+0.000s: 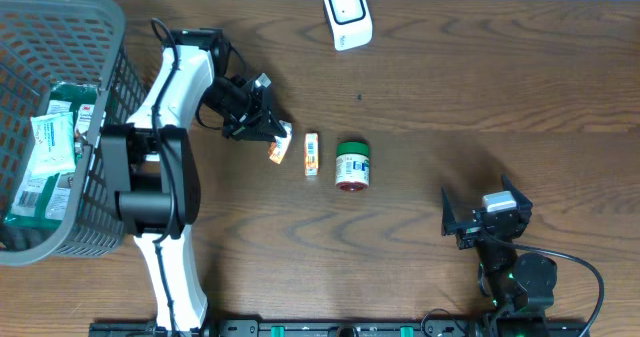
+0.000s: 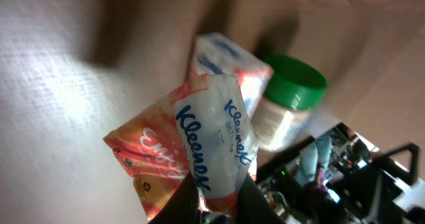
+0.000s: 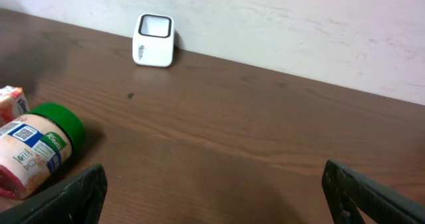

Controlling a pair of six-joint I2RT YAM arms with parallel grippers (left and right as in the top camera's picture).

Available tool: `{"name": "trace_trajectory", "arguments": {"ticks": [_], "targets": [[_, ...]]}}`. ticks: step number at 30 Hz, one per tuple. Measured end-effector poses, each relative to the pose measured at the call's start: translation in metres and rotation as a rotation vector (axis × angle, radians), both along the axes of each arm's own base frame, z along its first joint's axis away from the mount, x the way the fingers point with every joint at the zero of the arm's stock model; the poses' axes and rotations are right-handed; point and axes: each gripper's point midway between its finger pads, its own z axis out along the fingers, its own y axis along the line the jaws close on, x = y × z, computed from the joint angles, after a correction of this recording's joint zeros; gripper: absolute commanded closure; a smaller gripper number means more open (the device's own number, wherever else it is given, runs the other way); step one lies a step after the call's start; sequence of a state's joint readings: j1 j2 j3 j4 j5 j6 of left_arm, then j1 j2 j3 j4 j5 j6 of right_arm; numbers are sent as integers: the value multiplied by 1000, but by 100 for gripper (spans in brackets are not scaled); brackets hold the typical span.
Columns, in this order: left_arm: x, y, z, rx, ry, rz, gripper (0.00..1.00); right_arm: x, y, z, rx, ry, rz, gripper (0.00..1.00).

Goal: Scan the item barcode
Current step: 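Lift the Kleenex pack out and carry it toward the table center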

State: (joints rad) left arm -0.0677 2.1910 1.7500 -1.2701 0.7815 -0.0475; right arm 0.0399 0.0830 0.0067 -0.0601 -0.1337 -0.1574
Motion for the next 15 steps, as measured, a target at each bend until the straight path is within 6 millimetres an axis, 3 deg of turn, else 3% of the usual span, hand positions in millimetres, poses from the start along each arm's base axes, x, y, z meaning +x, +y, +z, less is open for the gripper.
{"name": "trace_trajectory", "arguments": {"ticks": [7, 8, 9, 12, 15], "targets": [[10, 13, -31, 113, -6, 32, 91, 0, 0, 0, 0, 0, 0, 1], [11, 14, -32, 118, -6, 37, 87, 0, 0, 0, 0, 0, 0, 1], [13, 14, -33, 126, -8, 44, 73, 0, 0, 0, 0, 0, 0, 1], [16, 16, -35, 142, -19, 50, 57, 0, 0, 0, 0, 0, 0, 1], [16, 21, -38, 174, -17, 54, 50, 0, 0, 0, 0, 0, 0, 1]]}}
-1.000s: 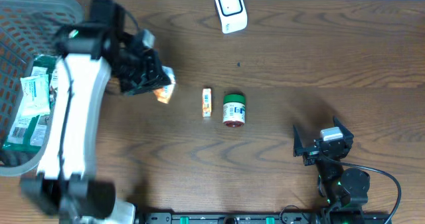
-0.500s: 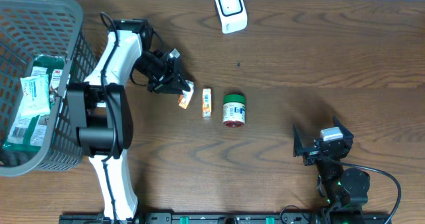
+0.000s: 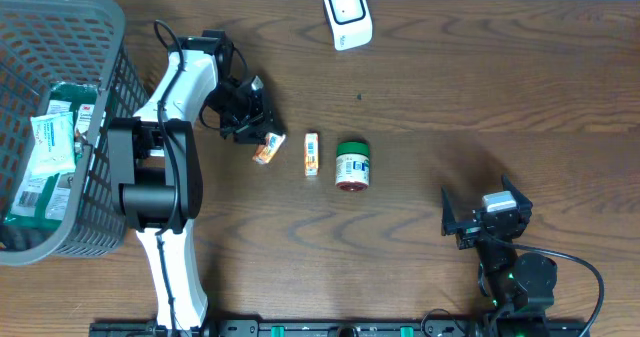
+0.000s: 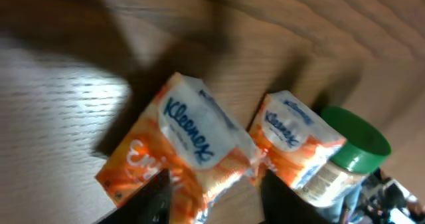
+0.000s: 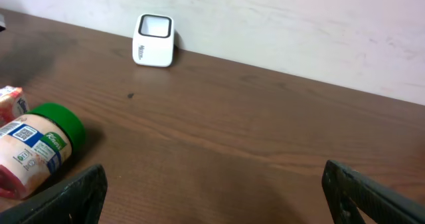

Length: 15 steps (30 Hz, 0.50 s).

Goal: Scan the item barcode
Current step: 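Lift the Kleenex pack out and carry it toward the table center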

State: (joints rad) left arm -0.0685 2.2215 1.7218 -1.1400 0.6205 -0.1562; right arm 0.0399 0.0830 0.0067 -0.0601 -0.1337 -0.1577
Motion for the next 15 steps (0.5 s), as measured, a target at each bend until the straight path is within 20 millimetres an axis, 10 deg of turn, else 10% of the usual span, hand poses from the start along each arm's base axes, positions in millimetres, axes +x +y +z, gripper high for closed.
{"name": "trace_trajectory", "arguments": {"ticks": [15], "targets": [[24, 43, 18, 273, -167, -10, 42, 0, 0, 0, 0, 0, 0, 1]]}}
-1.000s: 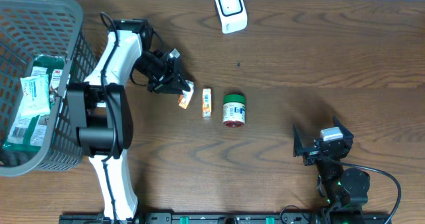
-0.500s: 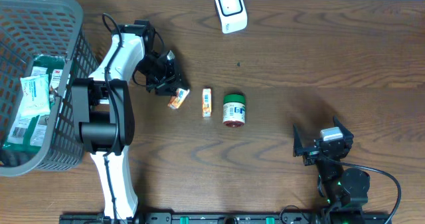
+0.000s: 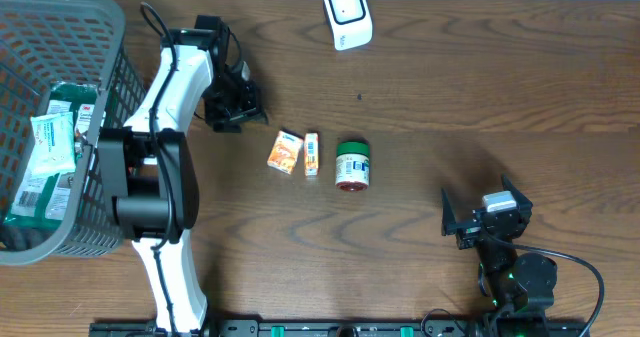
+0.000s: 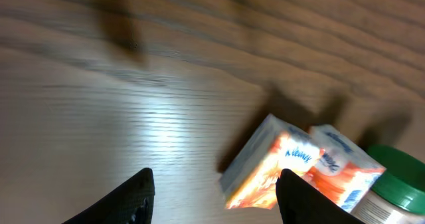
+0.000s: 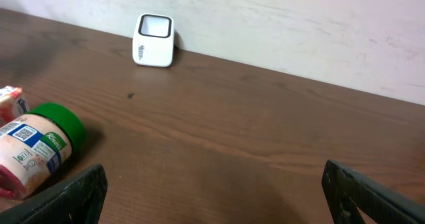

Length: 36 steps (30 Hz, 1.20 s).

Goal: Scan the item barcode
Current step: 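Lift the Kleenex pack out and carry it toward the table center, then lower the Kleenex pack beside the first pack and release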

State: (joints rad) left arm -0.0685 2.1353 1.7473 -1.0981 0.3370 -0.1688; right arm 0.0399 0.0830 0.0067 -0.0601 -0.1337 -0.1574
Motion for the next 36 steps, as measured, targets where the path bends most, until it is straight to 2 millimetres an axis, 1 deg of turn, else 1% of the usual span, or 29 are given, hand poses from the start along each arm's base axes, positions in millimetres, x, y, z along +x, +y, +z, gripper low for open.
{"name": "trace_trajectory", "arguments": {"ticks": [1, 4, 5, 6, 7, 8, 9, 11, 13, 17, 20, 22, 24, 27, 29, 31, 33, 36], "targets": [[1, 4, 4, 26, -13, 5, 44, 0, 0, 0, 0, 0, 0, 1], [2, 13, 20, 76, -54, 15, 47, 0, 0, 0, 0, 0, 0, 1], [1, 14, 26, 81, -66, 14, 47, 0, 0, 0, 0, 0, 0, 1], [0, 14, 33, 92, -80, 6, 50, 0, 0, 0, 0, 0, 0, 1], [-3, 12, 45, 101, -105, -11, 54, 0, 0, 0, 0, 0, 0, 1], [-6, 10, 52, 104, -113, -29, 56, 0, 0, 0, 0, 0, 0, 1], [-13, 5, 59, 108, -112, -54, 62, 0, 0, 0, 0, 0, 0, 1], [-23, -5, 63, 113, -98, -111, 67, 0, 0, 0, 0, 0, 0, 1], [-28, -12, 57, 118, -91, -150, 69, 0, 0, 0, 0, 0, 0, 1], [-48, -27, 27, 123, -36, -207, 69, 0, 0, 0, 0, 0, 0, 1], [-54, -40, 8, 87, -33, -230, 69, 0, 0, 0, 0, 0, 0, 1], [-62, -45, -4, 64, -18, -235, 69, 0, 0, 0, 0, 0, 0, 1], [-64, -48, -13, 48, -22, -236, 69, 0, 0, 0, 0, 0, 0, 1], [-56, -51, -23, 36, -65, -234, 69, 0, 0, 0, 0, 0, 0, 1], [-53, -52, -30, 33, -92, -230, 69, 0, 0, 0, 0, 0, 0, 1], [-53, -49, -38, 47, -96, -221, 70, 0, 0, 0, 0, 0, 0, 1], [-55, -40, -45, 97, -91, -193, 71, 0, 0, 0, 0, 0, 0, 1], [-53, -27, -47, 179, -90, -142, 74, 0, 0, 0, 0, 0, 0, 1]]}}
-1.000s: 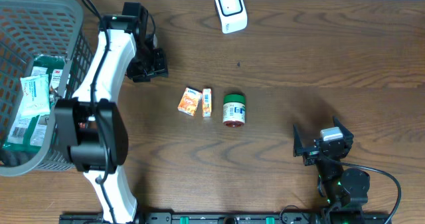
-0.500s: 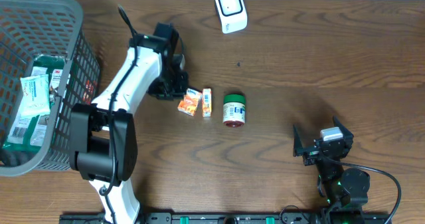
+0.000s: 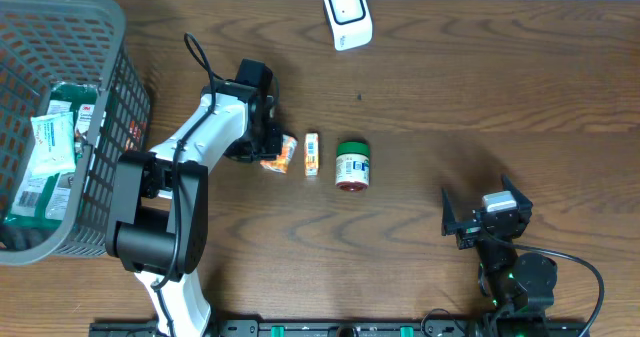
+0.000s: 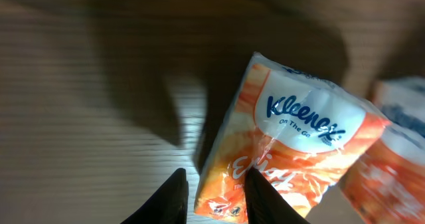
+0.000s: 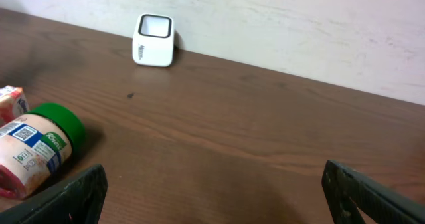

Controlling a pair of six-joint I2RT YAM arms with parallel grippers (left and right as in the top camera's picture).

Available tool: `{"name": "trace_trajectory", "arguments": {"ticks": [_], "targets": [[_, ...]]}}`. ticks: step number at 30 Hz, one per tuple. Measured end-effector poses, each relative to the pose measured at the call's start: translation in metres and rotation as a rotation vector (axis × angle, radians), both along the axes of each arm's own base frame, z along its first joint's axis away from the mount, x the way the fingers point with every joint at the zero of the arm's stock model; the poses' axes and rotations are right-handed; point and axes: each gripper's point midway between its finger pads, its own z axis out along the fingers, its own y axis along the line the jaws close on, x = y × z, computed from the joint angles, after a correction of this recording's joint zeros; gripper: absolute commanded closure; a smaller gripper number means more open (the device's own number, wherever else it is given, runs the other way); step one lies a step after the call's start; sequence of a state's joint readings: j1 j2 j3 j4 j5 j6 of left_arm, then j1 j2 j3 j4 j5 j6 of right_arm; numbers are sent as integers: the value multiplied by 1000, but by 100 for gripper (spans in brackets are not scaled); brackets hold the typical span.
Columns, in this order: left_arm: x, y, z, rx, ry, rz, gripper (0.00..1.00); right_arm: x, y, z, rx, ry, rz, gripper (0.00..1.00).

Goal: Scan the item barcode
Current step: 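Lower the Kleenex pack beside the first pack and release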

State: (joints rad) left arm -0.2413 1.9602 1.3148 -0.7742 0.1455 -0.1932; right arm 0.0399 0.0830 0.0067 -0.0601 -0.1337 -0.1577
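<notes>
An orange Kleenex tissue pack [image 3: 285, 153] lies flat on the wooden table, and it fills the left wrist view [image 4: 292, 151]. My left gripper [image 3: 266, 147] [image 4: 216, 201] is down at the pack's left end. Its jaws stand partly open around the pack's lower corner, with table showing between the left finger [image 4: 174, 199] and the pack. The white barcode scanner [image 3: 347, 14] [image 5: 153, 40] stands at the table's far edge. My right gripper [image 3: 481, 225] [image 5: 216, 204] rests open and empty at the front right.
A second small tissue pack [image 3: 311, 154] and a green-lidded jar [image 3: 352, 165] [image 5: 36, 151] lie just right of the orange pack. A grey basket [image 3: 60, 37] holding packets stands at the far left.
My left gripper was wide open behind and to the left of the pack. Now it is down at the pack with narrower jaws around its corner. The pack lies about where it was.
My left gripper first held the orange pack up near the other pack and jar. Then it was low on the table with the pack between its fingers. Then the pack lay free with the gripper drawn back. Now the gripper is at the pack again.
</notes>
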Motion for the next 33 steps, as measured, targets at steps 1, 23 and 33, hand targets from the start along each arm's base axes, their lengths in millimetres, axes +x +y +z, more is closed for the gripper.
{"name": "trace_trajectory", "arguments": {"ticks": [1, 23, 33], "targets": [[1, 3, 0, 19, -2, 20, 74, 0, 0, 0, 0, 0, 0, 1], [11, 13, 90, 101, -264, 104, 53, 0, 0, 0, 0, 0, 0, 1], [-1, -13, 40, 161, -198, -51, 58, 0, 0, 0, 0, 0, 0, 1]]}}
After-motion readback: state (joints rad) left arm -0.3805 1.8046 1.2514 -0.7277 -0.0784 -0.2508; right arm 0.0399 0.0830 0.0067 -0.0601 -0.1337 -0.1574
